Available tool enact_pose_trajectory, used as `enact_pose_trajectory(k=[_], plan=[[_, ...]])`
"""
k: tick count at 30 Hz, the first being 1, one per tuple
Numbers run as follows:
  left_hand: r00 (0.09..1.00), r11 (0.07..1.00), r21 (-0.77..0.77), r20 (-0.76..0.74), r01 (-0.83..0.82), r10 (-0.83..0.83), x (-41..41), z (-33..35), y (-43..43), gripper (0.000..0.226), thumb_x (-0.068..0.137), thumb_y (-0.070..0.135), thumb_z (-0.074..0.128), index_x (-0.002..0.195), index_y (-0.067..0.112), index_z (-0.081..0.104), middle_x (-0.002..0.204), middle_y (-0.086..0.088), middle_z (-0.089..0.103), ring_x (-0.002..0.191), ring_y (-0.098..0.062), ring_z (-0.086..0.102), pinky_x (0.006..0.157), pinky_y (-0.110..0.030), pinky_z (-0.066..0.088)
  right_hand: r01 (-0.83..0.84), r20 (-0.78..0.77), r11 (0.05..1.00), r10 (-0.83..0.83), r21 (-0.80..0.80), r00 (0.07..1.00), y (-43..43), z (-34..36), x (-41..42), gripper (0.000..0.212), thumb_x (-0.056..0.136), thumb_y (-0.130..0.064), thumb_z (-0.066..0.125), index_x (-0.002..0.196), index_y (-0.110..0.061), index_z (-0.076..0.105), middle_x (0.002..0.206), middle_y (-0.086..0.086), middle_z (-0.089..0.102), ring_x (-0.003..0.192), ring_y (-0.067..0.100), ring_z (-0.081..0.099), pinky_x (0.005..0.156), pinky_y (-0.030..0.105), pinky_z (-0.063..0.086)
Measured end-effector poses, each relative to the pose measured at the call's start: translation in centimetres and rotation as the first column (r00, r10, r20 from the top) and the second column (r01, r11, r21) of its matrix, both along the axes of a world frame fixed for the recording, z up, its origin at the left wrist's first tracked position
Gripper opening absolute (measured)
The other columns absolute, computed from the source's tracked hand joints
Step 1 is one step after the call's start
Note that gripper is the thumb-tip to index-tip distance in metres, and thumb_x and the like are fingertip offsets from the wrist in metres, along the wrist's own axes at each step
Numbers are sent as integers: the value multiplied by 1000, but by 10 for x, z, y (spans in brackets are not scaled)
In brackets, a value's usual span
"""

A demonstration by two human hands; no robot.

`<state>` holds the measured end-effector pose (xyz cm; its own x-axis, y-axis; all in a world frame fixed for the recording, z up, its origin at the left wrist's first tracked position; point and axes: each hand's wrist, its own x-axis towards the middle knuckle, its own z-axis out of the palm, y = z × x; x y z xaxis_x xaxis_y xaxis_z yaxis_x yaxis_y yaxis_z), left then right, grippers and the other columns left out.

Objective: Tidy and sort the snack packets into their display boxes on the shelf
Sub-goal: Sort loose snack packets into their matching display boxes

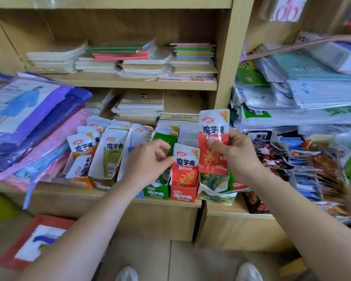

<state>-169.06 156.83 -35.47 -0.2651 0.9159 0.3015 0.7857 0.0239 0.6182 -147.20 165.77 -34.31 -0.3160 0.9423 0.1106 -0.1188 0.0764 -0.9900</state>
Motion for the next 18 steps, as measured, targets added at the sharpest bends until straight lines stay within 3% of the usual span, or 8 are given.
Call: enact_pose_trajectory(k=[3, 6, 8, 11, 16, 18], plan=[[989, 985, 105, 71, -135, 128, -27, 4, -6, 12, 87, 33, 75, 98, 34, 71, 75, 21, 66, 74, 5, 64, 75, -28, 56, -29, 108, 992, 16, 122, 994, -12, 3, -17, 21, 80, -4, 80, 98, 0, 71, 94, 14, 76, 88, 35, 73, 78, 54, 60], [962, 961, 114, 136, -252, 236, -61, 1, -16, 11, 85, 28, 75, 93, 34, 71, 77, 15, 70, 78, -5, 68, 80, -35, 57, 24, 186, 971, -69, 237, 980, -19, 11, -25, 17, 79, -8, 82, 90, -9, 70, 87, 11, 75, 84, 32, 72, 75, 54, 59], [937, 943, 99, 189, -317, 295, -78, -1, -23, 12, 85, 25, 75, 94, 31, 72, 78, 16, 69, 83, -10, 70, 84, -35, 57, 73, 191, 942, -142, 329, 971, -22, 16, -26, 17, 77, -16, 80, 88, -16, 68, 84, 9, 74, 83, 33, 71, 73, 54, 58], [926, 930, 65, 142, -362, 351, -91, -3, -33, 12, 86, 28, 73, 97, 31, 73, 83, 18, 70, 93, -8, 69, 86, -32, 54, 83, 154, 911, -157, 403, 976, -24, 22, -28, 14, 81, -16, 77, 90, -17, 67, 86, 6, 74, 82, 31, 70, 72, 51, 59], [942, 941, -79, -101, -328, 319, -93, -4, -40, 38, 86, 52, 70, 118, 32, 70, 125, 8, 69, 119, -20, 62, 95, -36, 47, 20, -23, 941, -13, 337, 1000, -19, 22, -33, 25, 86, -1, 74, 108, -13, 68, 103, -3, 76, 97, 16, 73, 79, 30, 59], [978, 949, -233, -62, -211, 202, -93, -7, -42, 52, 90, 56, 66, 135, 32, 60, 144, 5, 57, 131, -22, 54, 104, -38, 42, -12, 39, 946, 0, 324, 999, -15, 18, -36, 25, 86, -1, 75, 107, -12, 68, 100, -6, 77, 95, 14, 73, 77, 27, 59]])
